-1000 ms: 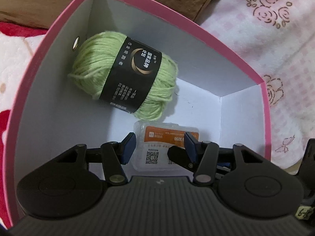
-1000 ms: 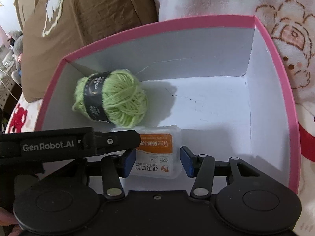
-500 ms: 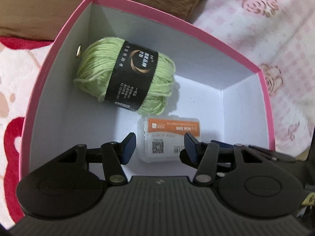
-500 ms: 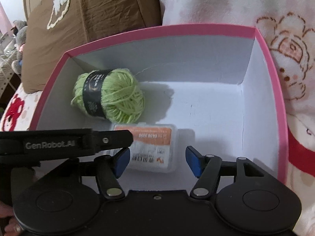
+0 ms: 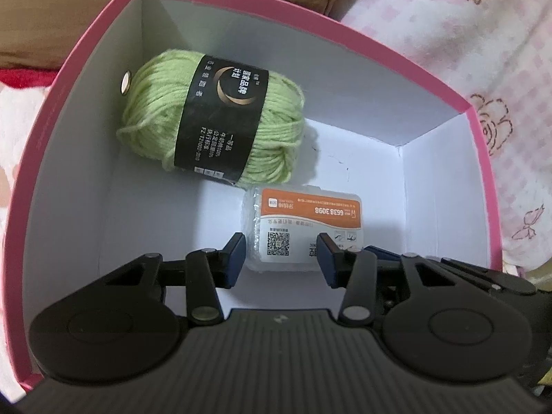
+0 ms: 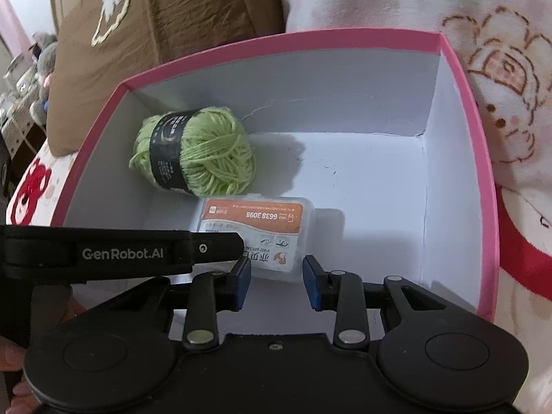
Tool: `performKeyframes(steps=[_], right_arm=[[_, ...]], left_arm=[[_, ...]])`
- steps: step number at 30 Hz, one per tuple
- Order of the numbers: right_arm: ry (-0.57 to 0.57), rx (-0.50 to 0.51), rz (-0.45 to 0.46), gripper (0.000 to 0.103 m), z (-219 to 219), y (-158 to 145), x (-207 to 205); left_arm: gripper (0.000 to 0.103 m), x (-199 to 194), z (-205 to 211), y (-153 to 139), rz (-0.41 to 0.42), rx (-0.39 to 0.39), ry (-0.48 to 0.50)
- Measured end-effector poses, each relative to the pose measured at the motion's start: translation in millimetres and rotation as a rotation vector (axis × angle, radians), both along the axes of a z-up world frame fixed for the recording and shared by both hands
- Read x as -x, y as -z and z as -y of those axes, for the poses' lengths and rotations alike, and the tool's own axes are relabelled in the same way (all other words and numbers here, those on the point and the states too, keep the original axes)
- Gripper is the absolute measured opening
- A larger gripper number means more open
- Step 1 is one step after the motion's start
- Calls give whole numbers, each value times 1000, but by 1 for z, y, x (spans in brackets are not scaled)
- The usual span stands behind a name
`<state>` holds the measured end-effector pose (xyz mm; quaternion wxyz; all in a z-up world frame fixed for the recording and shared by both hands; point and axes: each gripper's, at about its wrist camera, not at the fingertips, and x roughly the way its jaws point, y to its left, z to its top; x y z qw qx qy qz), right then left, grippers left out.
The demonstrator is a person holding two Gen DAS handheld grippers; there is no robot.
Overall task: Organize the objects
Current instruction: 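Lower the clear case into the pink box beside the yarn ball, then open the left tool and withdraw it from the box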
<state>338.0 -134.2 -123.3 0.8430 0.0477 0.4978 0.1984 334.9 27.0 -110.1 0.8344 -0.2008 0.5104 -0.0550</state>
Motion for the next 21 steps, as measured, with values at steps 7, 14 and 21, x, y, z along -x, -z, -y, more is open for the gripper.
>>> performKeyframes(steps=[7, 14, 21], right_arm=[[38, -42, 2, 39, -1, 4, 2], [16, -15, 55, 39, 0, 3, 11], [-54, 7, 158, 41, 21, -32, 44]], left_arm=[[44, -13, -1, -3, -40, -35, -9], [47, -3, -12, -8, -2, -59, -18], [47, 19, -23, -35, 37, -95, 69]])
